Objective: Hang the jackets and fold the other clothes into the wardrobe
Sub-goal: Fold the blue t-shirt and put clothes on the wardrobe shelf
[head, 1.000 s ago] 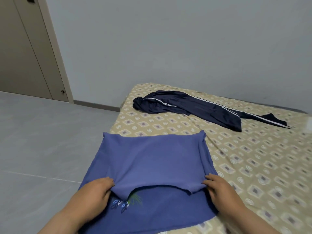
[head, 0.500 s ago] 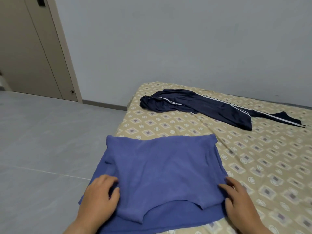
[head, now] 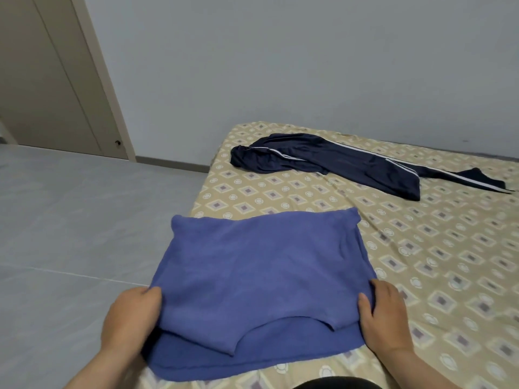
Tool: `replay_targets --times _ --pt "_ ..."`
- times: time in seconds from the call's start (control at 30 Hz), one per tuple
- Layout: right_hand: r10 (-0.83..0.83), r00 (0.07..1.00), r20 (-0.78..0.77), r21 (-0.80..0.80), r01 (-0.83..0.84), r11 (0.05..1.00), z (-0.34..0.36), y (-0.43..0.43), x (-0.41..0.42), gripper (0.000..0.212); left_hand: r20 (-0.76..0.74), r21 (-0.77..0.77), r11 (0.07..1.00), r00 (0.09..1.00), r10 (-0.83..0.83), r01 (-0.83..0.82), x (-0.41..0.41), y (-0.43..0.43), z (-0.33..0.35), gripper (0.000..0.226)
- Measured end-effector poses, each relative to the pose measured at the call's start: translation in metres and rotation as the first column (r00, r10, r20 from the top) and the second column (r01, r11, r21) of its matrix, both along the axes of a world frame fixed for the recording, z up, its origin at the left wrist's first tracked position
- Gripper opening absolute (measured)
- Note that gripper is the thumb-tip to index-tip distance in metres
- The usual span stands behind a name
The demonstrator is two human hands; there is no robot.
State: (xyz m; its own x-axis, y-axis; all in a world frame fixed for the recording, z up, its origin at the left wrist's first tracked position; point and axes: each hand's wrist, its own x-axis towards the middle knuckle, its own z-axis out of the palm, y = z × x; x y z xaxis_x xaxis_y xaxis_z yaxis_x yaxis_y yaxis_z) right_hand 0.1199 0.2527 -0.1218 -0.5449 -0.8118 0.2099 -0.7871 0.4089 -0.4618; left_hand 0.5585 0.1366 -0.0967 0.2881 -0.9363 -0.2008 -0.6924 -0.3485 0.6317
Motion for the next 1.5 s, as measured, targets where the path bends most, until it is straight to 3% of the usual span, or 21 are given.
replay_targets --times 0.07,0.13,0.2,0.3,0.4,0.53,0.67,0.83,0.9,1.0,1.07,1.17,1.27,1.37,1.43,1.5 --pt "-0.015 0.999 0.035 -0.006 0.015 1.000 0.002 0.001 0.001 0.036 -0.032 0.145 0.989 0.999 -0.010 0.014 0.005 -0.001 -0.005 0.034" --pt "-0.012 0.999 0.048 0.004 0.012 1.000 0.004 0.000 0.001 0.036 -0.032 0.179 0.983 0.999 -0.037 0.042 0.006 0.001 -0.014 0.037" --pt "-0.018 0.999 0.040 0.030 0.017 0.999 0.004 0.000 0.000 0.037 -0.017 0.104 0.993 0.999 -0.050 0.051 0.005 0.004 -0.020 0.043" --pt "-0.020 0.999 0.030 0.046 0.019 0.999 0.001 0.001 0.000 0.033 -0.109 -0.043 0.999 0.994 -0.026 0.022 0.000 0.007 -0.020 0.044" --pt "-0.007 1.000 0.012 -0.008 0.007 1.000 0.001 0.001 0.001 0.008 -0.167 -0.052 0.999 0.986 -0.008 -0.001 -0.008 0.007 -0.012 0.037" --pt "-0.032 0.999 0.014 -0.033 0.032 0.999 0.000 -0.001 -0.002 0.036 -0.262 -0.033 0.989 0.956 0.130 -0.143 -0.010 0.006 -0.003 0.026" --pt "-0.033 0.999 0.022 -0.017 0.033 0.999 0.000 -0.004 -0.001 0.035 -0.099 -0.058 0.995 0.992 0.076 -0.082 -0.005 0.006 -0.010 0.032" --pt "-0.031 0.999 -0.017 -0.004 0.031 1.000 -0.003 -0.004 0.001 0.032 -0.206 -0.142 0.990 0.978 -0.029 0.000 -0.018 -0.025 -0.003 0.026" --pt "-0.012 0.999 -0.040 0.004 0.012 1.000 -0.004 -0.005 0.001 0.036 -0.223 -0.091 0.996 0.974 -0.040 0.020 -0.019 -0.051 0.007 0.021" --pt "0.006 0.998 -0.064 0.026 -0.005 1.000 -0.002 -0.004 0.001 0.038 -0.381 0.140 0.990 0.923 0.049 0.005 -0.027 -0.085 0.025 0.051" --pt "0.006 0.997 -0.072 0.035 -0.004 0.999 -0.002 -0.004 0.002 0.035 -0.580 0.270 0.962 0.804 0.132 0.037 -0.036 -0.101 0.032 0.038" --pt "0.002 0.997 -0.078 0.042 0.001 0.999 0.000 -0.004 0.003 0.033 -0.655 0.326 0.942 0.738 0.161 0.083 -0.045 -0.114 0.035 0.016" --pt "-0.004 0.997 -0.077 0.065 0.009 0.998 0.000 -0.005 0.003 0.030 -0.602 0.314 0.950 0.774 0.195 0.004 -0.040 -0.118 0.025 0.017" --pt "-0.007 0.997 -0.083 0.084 0.014 0.996 0.000 -0.005 0.002 0.028 -0.426 0.295 0.941 0.858 0.286 -0.167 -0.028 -0.110 0.004 0.014" --pt "-0.004 0.996 -0.089 0.075 0.010 0.997 -0.002 -0.005 0.001 0.028 -0.263 0.241 0.952 0.932 0.251 -0.189 -0.025 -0.106 -0.007 0.030" --pt "-0.005 0.996 -0.084 0.048 0.009 0.999 -0.004 -0.006 0.001 0.030 -0.107 0.058 0.989 0.984 0.144 -0.138 -0.028 -0.112 -0.003 0.062"
